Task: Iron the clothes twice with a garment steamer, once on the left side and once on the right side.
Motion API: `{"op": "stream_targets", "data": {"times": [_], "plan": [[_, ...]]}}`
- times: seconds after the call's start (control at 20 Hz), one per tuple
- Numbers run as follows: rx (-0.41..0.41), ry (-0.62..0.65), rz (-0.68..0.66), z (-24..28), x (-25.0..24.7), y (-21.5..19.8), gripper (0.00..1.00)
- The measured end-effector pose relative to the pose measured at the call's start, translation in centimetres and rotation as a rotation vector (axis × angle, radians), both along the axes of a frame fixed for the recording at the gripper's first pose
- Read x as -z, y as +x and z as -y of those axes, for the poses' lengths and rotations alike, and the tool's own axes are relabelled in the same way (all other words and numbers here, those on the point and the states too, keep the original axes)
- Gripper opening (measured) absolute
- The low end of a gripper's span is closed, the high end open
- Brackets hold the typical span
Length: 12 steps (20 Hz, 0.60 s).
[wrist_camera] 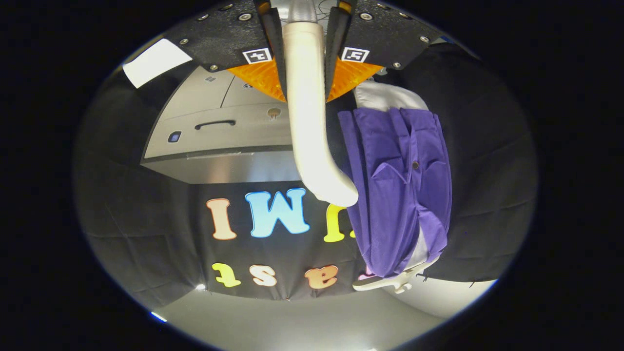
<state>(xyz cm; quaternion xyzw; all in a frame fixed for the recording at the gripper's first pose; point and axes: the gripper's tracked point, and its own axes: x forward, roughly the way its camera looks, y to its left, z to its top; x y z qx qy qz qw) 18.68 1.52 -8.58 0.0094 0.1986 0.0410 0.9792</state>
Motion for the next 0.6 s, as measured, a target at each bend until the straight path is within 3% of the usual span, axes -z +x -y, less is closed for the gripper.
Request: {"op": "stream_targets", "data": {"times": [0.6], "plan": [[0.039,0.016,0.085,3.5,-8.6,15.1,0.37]]}}
